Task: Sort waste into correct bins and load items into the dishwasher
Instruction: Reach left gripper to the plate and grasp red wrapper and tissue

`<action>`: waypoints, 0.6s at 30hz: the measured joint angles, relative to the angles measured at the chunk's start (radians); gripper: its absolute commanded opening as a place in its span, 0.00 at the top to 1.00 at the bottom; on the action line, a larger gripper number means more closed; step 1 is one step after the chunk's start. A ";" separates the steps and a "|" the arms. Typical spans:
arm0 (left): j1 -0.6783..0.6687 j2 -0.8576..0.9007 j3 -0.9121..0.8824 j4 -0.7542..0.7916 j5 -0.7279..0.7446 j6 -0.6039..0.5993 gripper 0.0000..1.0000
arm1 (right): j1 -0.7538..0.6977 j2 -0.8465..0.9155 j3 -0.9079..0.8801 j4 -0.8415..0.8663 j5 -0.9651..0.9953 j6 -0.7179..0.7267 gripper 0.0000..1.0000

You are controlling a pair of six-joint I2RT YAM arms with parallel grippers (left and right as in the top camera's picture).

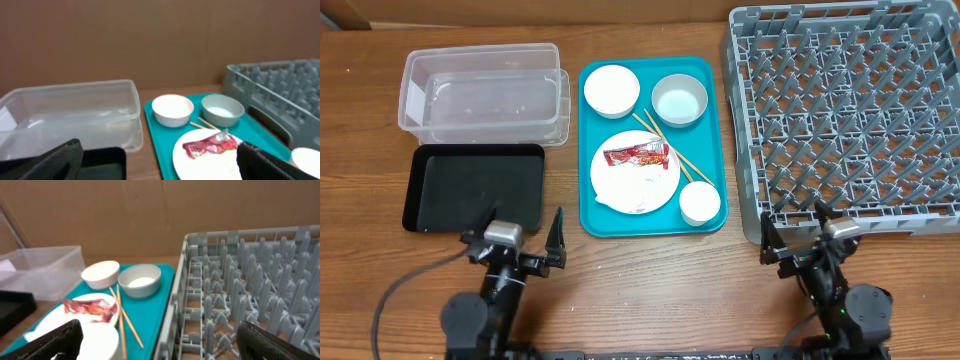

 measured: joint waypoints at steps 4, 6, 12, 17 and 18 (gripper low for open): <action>0.000 0.237 0.238 -0.103 0.064 0.027 0.00 | 0.000 0.069 0.214 -0.150 -0.006 0.000 0.00; 0.000 0.372 0.376 -0.204 0.093 0.034 0.00 | 0.000 0.112 0.294 -0.208 -0.007 0.001 0.00; -0.057 0.822 0.831 -0.541 0.122 0.038 0.00 | 0.000 0.282 0.529 -0.354 -0.007 0.000 0.00; -0.201 1.168 1.205 -0.813 0.076 0.054 0.00 | 0.000 0.420 0.651 -0.398 -0.012 0.000 0.00; -0.233 1.233 1.269 -0.846 0.064 0.057 0.00 | 0.000 0.440 0.660 -0.398 -0.016 0.000 0.00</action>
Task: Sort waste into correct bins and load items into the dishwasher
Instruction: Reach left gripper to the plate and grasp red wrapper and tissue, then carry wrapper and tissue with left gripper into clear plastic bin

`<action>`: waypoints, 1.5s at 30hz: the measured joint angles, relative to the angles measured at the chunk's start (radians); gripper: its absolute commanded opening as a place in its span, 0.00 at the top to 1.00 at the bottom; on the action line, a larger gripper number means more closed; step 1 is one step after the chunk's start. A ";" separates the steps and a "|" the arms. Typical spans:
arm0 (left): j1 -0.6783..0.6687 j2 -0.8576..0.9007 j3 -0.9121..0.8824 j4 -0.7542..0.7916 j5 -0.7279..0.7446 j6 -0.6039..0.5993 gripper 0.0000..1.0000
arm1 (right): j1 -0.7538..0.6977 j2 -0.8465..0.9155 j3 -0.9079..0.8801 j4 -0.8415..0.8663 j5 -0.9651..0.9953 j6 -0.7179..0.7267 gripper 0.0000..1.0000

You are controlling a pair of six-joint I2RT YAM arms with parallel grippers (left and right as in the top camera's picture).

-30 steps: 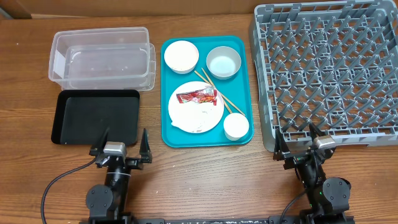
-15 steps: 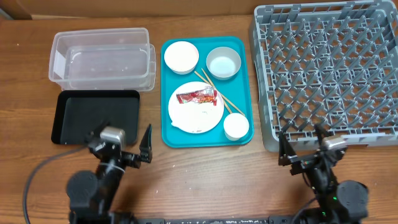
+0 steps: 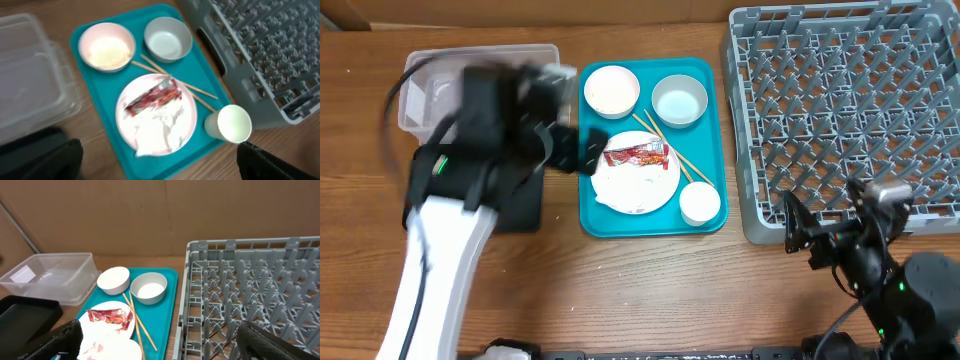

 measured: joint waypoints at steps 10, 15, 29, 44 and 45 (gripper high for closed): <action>-0.118 0.406 0.155 -0.039 -0.032 0.060 0.00 | 0.000 0.101 0.005 -0.051 -0.075 0.000 0.00; -0.129 0.542 0.155 -0.048 -0.034 0.253 0.00 | 0.000 0.101 0.005 -0.086 -0.097 0.000 0.00; -0.195 0.730 0.155 0.035 -0.122 0.563 0.00 | 0.000 0.101 0.005 -0.106 -0.107 0.000 0.00; -0.227 0.820 0.155 0.037 -0.156 0.597 0.96 | 0.000 0.101 0.005 -0.108 -0.108 0.000 0.00; -0.227 0.820 0.155 0.038 -0.156 0.592 0.96 | 0.000 0.101 0.005 -0.108 -0.108 0.001 0.00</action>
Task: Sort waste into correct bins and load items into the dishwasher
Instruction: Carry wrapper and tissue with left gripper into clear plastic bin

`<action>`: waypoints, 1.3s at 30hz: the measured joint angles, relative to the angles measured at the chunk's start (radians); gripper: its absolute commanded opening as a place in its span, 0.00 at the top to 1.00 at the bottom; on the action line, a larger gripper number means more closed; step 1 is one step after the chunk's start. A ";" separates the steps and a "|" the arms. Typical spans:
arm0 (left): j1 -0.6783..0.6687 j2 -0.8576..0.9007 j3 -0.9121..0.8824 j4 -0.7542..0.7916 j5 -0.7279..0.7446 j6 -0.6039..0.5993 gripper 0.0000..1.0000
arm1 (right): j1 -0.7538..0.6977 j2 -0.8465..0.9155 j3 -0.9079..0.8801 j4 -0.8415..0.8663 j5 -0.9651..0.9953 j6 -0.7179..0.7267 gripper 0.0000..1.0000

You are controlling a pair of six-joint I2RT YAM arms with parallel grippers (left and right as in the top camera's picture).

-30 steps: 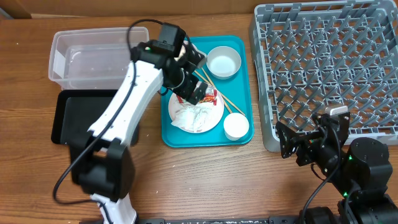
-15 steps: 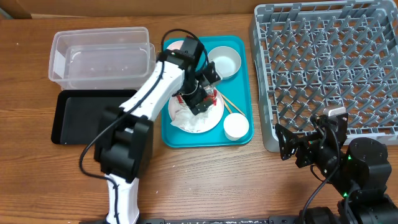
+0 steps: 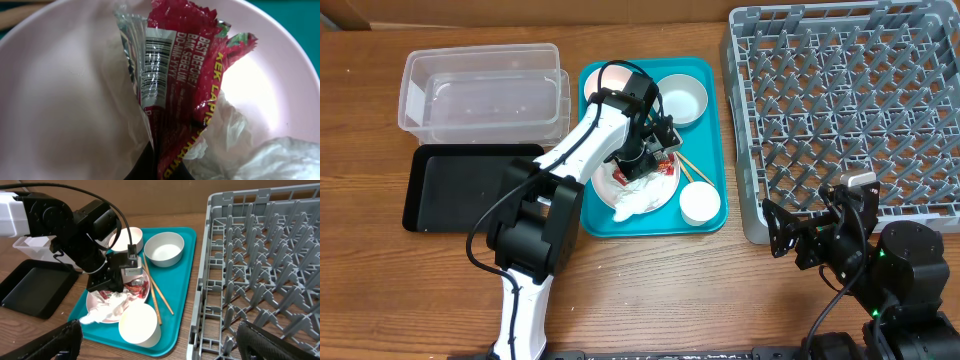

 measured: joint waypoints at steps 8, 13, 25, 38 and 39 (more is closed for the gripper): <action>0.003 0.000 0.162 -0.127 -0.003 -0.182 0.96 | 0.000 0.000 0.000 0.000 0.000 0.000 0.00; 0.044 -0.006 0.472 -0.257 -0.002 -0.334 0.96 | 0.000 0.000 0.000 0.000 0.000 0.001 0.00; 0.386 -0.048 0.653 -0.232 -0.043 -0.575 0.96 | 0.000 0.000 0.000 0.000 0.000 0.002 0.00; 0.550 0.151 0.626 -0.126 -0.066 -0.736 0.21 | 0.000 0.000 0.000 -0.025 0.000 0.033 0.00; 0.550 0.157 0.624 -0.120 -0.066 -0.744 0.15 | 0.000 0.000 0.000 -0.026 0.000 0.037 0.00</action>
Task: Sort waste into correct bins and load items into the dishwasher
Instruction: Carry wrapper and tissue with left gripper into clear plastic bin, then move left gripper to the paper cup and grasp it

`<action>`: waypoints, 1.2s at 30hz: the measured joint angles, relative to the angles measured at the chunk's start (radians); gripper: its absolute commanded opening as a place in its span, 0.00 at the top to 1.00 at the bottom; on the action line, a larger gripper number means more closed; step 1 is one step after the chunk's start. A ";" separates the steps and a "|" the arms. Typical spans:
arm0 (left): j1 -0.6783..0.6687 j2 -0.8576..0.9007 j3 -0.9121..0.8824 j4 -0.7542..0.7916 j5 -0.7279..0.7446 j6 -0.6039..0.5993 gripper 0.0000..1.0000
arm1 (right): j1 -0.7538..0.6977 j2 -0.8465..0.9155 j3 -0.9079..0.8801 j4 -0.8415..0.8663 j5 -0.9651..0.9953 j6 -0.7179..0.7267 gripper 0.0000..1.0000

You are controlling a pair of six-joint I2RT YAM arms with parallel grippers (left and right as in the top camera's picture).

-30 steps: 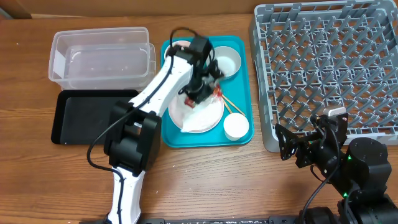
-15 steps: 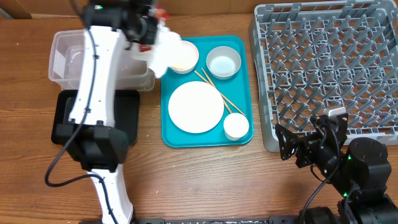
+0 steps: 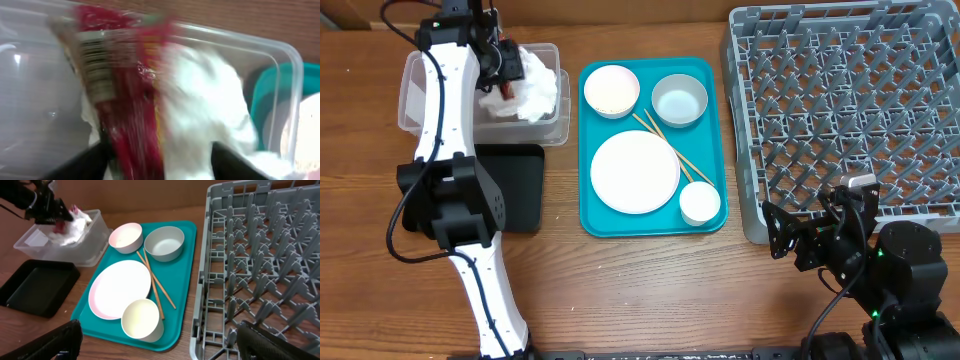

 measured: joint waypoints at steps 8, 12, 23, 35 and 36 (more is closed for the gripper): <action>0.000 -0.004 0.058 -0.051 0.002 -0.010 0.00 | 0.000 0.000 0.000 0.003 -0.001 0.010 0.00; 0.000 -0.052 0.125 -0.142 0.073 0.040 0.00 | 0.000 0.000 0.000 0.006 -0.039 0.014 0.00; -0.205 -0.216 0.191 -0.391 0.207 0.141 0.04 | 0.000 0.000 0.000 0.033 -0.116 0.024 0.00; -0.425 -0.211 0.111 -0.457 0.179 0.038 0.22 | 0.000 0.000 0.000 0.034 0.101 0.190 0.09; -0.435 -0.211 0.092 -0.457 0.178 0.028 0.25 | 0.000 0.000 0.000 0.034 0.109 0.197 0.07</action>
